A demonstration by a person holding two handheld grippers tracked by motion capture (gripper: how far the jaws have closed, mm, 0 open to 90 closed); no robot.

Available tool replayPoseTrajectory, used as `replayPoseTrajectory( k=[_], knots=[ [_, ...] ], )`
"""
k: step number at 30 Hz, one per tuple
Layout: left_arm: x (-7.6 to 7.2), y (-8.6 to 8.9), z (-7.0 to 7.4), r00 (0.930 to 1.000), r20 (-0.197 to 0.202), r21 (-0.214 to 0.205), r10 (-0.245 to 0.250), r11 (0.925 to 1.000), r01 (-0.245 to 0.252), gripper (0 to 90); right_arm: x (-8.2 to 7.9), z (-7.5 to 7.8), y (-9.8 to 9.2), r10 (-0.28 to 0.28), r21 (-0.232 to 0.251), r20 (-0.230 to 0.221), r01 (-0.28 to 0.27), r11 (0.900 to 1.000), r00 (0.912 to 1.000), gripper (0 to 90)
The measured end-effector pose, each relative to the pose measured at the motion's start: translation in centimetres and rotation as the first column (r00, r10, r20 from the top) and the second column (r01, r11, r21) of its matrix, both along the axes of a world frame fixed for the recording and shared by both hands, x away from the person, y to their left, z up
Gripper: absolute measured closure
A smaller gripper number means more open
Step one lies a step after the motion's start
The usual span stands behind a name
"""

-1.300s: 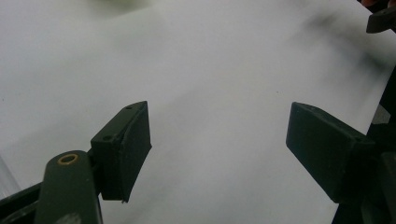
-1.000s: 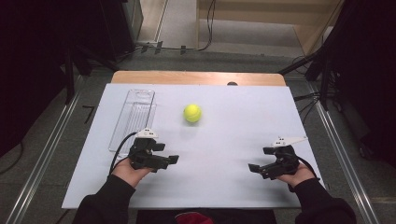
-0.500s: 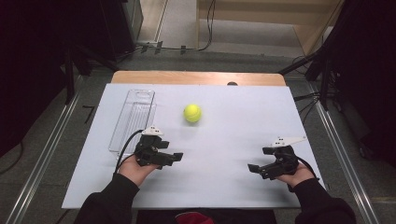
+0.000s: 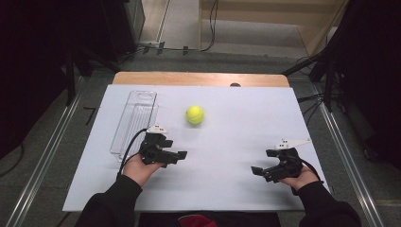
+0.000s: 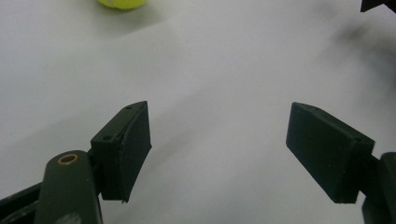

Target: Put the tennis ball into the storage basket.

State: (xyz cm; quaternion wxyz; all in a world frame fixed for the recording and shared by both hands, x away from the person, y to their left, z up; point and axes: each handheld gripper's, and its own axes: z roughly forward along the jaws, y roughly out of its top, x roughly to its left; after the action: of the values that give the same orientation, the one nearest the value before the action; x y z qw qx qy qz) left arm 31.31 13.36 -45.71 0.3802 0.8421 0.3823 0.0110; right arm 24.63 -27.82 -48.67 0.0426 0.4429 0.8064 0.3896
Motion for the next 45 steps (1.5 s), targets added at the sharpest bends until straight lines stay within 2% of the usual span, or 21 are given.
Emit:
replayPoseTrajectory(
  k=[9,13,19,26,33,39,43,45],
  knots=[
    [1.1,-0.6,-0.3,0.9999,-0.007,0.027,-0.013,0.9995,0.013,22.6,0.0,-0.1,-0.1,-0.001,0.011,-0.003,0.001,0.9999,1.0000,0.0],
    [1.7,-0.9,-0.3,1.0000,-0.006,0.019,-0.005,0.9998,0.005,22.6,0.0,-0.2,-0.1,-0.003,0.012,-0.004,0.003,0.9999,1.0000,0.0],
    [2.6,-1.5,-0.4,0.9999,-0.001,0.037,-0.013,0.9992,0.013,22.6,-0.1,-0.2,-0.2,-0.007,0.011,-0.005,0.007,0.9999,1.0000,0.0],
    [3.7,-2.2,-0.4,1.0000,0.002,0.026,0.004,0.9997,-0.004,22.6,-0.1,-0.2,-0.3,-0.010,0.016,-0.004,0.010,0.9998,0.9999,0.0],
    [4.5,-2.4,-0.3,0.9999,0.010,0.029,0.013,0.9995,-0.013,22.6,-0.2,-0.2,-0.3,-0.006,0.014,-0.003,0.006,0.9999,1.0000,0.0],
    [5.1,-2.4,-0.5,0.9999,-0.001,0.037,0.017,0.9992,-0.017,22.5,-0.2,-0.2,-0.3,-0.006,0.012,-0.004,0.006,0.9999,1.0000,0.0],
    [5.5,-2.6,-0.3,0.9999,0.000,0.031,0.015,0.9994,-0.015,18.9,-0.2,-0.2,-0.3,-0.007,0.009,-0.004,0.007,0.9999,1.0000,0.0],
    [5.7,-2.7,-0.1,1.0000,-0.003,0.018,0.006,0.9998,-0.006,13.7,-0.2,-0.2,-0.3,-0.006,0.008,-0.003,0.006,1.0000,1.0000,0.0]
  ],
)
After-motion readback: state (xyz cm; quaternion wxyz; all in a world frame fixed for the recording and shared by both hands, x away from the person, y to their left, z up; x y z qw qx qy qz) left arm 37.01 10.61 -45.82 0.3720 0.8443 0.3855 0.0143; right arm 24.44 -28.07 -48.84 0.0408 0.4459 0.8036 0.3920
